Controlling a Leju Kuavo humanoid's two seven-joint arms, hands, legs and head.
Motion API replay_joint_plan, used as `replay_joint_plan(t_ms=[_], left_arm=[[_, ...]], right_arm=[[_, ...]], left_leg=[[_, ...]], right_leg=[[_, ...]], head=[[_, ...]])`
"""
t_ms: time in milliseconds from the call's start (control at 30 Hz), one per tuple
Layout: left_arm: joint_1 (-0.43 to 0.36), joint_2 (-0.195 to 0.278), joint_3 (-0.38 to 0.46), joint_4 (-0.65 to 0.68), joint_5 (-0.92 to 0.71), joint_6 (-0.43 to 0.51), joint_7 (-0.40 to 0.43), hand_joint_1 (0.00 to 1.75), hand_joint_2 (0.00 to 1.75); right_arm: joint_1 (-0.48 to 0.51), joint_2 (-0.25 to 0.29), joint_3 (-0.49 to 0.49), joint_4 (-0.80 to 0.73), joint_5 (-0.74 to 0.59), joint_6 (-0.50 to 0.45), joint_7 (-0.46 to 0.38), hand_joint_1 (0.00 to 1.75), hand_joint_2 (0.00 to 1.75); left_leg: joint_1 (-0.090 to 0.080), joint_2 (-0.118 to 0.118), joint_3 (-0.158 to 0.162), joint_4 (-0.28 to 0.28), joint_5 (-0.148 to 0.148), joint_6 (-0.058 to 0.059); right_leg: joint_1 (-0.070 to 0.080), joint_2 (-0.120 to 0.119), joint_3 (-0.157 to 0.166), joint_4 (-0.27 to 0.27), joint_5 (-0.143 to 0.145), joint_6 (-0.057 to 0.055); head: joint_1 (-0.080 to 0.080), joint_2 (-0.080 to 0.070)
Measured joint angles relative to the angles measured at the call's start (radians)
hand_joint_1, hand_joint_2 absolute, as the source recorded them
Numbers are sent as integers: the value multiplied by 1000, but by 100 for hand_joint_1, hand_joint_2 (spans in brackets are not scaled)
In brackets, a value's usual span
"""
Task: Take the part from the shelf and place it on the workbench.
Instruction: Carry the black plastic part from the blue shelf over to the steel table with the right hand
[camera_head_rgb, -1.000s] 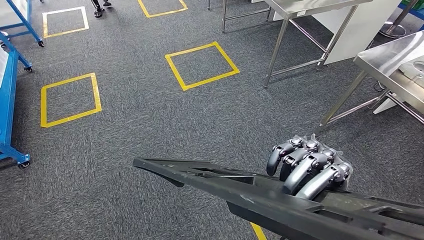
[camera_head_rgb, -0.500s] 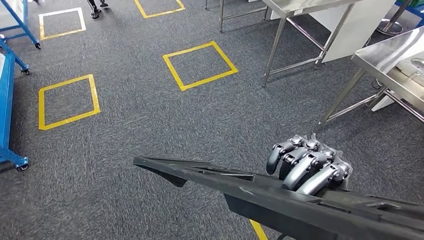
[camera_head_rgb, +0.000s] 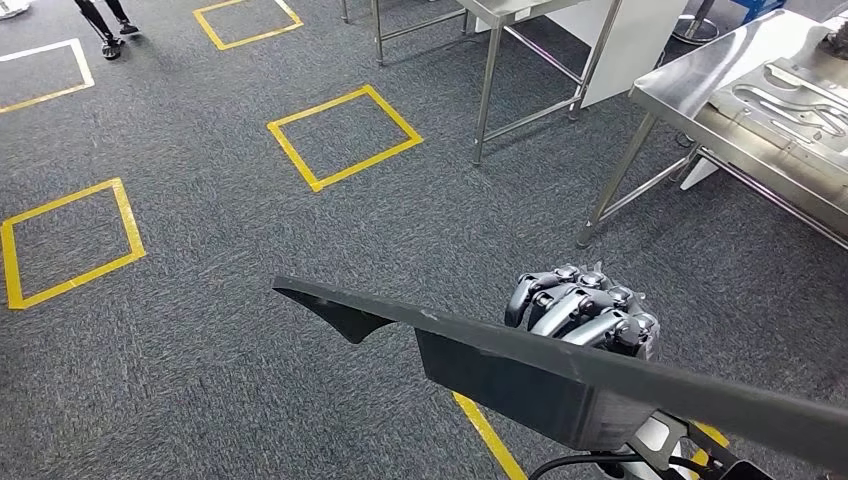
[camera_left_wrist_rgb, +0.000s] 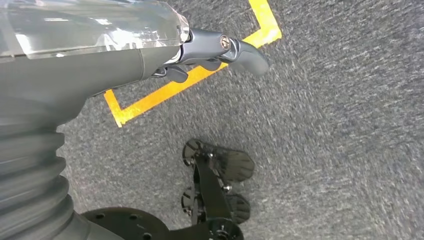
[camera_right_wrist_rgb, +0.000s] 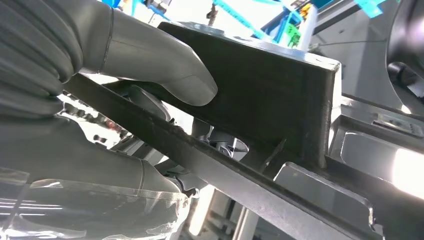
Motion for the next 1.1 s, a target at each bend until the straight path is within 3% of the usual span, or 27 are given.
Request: replay_joint_plan(t_ms=[67, 133, 200, 233, 267, 300, 333, 400, 467, 500, 567, 633, 700, 767, 800, 833, 933, 1000, 1100], left_arm=[[-2, 0, 0, 0, 0, 0, 0, 0, 175], [-4, -1, 0, 0, 0, 0, 0, 0, 175], [-3, -1, -1, 0, 0, 0, -1, 0, 175], [-1, -1, -1, 0, 0, 0, -1, 0, 175], [0, -1, -1, 0, 0, 0, 0, 0, 175], [0, -1, -1, 0, 0, 0, 0, 0, 175], [-1, -1, -1, 0, 0, 0, 0, 0, 175], [-2, -2, -1, 0, 0, -1, 0, 0, 175], [-3, -3, -1, 0, 0, -1, 0, 0, 175], [-3, -3, -1, 0, 0, -1, 0, 0, 175], [-5, -3, -1, 0, 0, -1, 0, 0, 175], [-8, -3, -1, 0, 0, -1, 0, 0, 175], [-8, -3, -1, 0, 0, -1, -1, 0, 175], [-3, -3, -1, 0, 0, -1, 0, 0, 175], [-1, -3, -1, 0, 0, -1, 0, 0, 175], [0, -3, -1, 0, 0, -1, 0, 0, 175], [-3, -2, -1, 0, 0, -1, 0, 0, 175], [-7, -1, -1, 0, 0, 0, 0, 0, 175], [-8, -2, -1, 0, 0, 0, 0, 0, 175]], right_arm=[[2, 1, 0, 2, 1, 0, 0, 175, 175], [2, 1, 0, 3, 1, 0, 0, 175, 175], [2, 1, 0, 5, 1, 0, 0, 175, 175], [3, 2, 0, 7, 1, 0, 0, 175, 175], [4, 2, 0, 9, 2, 0, 0, 175, 175], [4, 2, 0, 10, 2, 0, 0, 175, 175], [5, 2, 0, 12, 2, 0, 0, 175, 175], [4, 2, 0, 12, 2, 0, 0, 175, 175], [3, 2, 0, 12, 1, 0, 0, 175, 175], [3, 3, 0, 12, 1, 0, 0, 175, 175], [4, 3, 0, 12, 1, 0, 0, 175, 175], [3, 5, 0, 12, 1, 0, 0, 175, 175], [2, 8, 0, 12, 1, 0, 0, 175, 175], [3, 10, 0, 13, 1, 0, 0, 175, 175], [4, 11, 0, 13, 1, 0, 0, 175, 175], [4, 11, 0, 14, 1, 0, 0, 175, 175], [4, 11, 0, 14, 1, 0, 0, 175, 175], [4, 11, 0, 14, 1, 0, 0, 175, 175], [4, 12, 0, 14, 2, 0, 0, 175, 175]], left_leg=[[0, 21, 2, -6, 4, 11], [3, 44, 6, -16, 10, 24], [1, 70, 8, -20, 10, 31], [-1, 83, 7, -20, 9, 32], [-2, 97, 7, -19, 8, 32], [-2, 110, 8, -19, 6, 32], [-2, 122, 9, -18, 5, 30], [-3, 142, 15, -16, -1, 25], [-7, 158, 20, -15, -6, 16], [-8, 166, 22, -15, -8, 11], [-8, 178, 25, -16, -11, -1], [-4, 148, 17, 15, -36, -12], [-1, 101, -34, 129, -99, -20], [0, 87, -102, 264, -149, -23], [0, 86, -117, 289, -147, -22], [0, 86, -113, 272, -124, -21], [-1, 74, -27, 69, -19, -10], [-3, 64, 0, 3, -1, 0], [-2, 67, 1, -5, 4, 18]], right_leg=[[-3, 12, -5, 0, 1, 13], [-1, -25, -23, 38, -25, 23], [-1, -81, -82, 159, -90, 31], [-4, -93, -117, 230, -120, 35], [-6, -98, -143, 280, -135, 38], [-7, -101, -149, 292, -129, 40], [-8, -105, -132, 260, -104, 40], [-6, -136, -54, 112, -39, 34], [2, -163, -1, 8, -6, 21], [5, -165, 4, -5, -5, 15], [5, -143, 2, -8, -1, 5], [-1, -125, 6, -16, 5, -7], [-2, -106, 8, -20, 8, -15], [0, -83, 7, -18, 8, -18], [1, -72, 7, -16, 7, -19], [1, -63, 8, -14, 6, -19], [2, -43, 10, -5, -1, -12], [4, -37, 6, -1, -2, -2], [3, -43, 1, 2, -6, 15]], head=[[0, 0], [0, 0], [0, 0], [0, 0], [0, 0], [0, 0], [0, 0], [0, 0], [0, 0], [0, 0], [0, 0], [0, 0], [0, 0], [0, 0], [0, 0], [0, 0], [0, 0], [0, 0], [0, 0]])
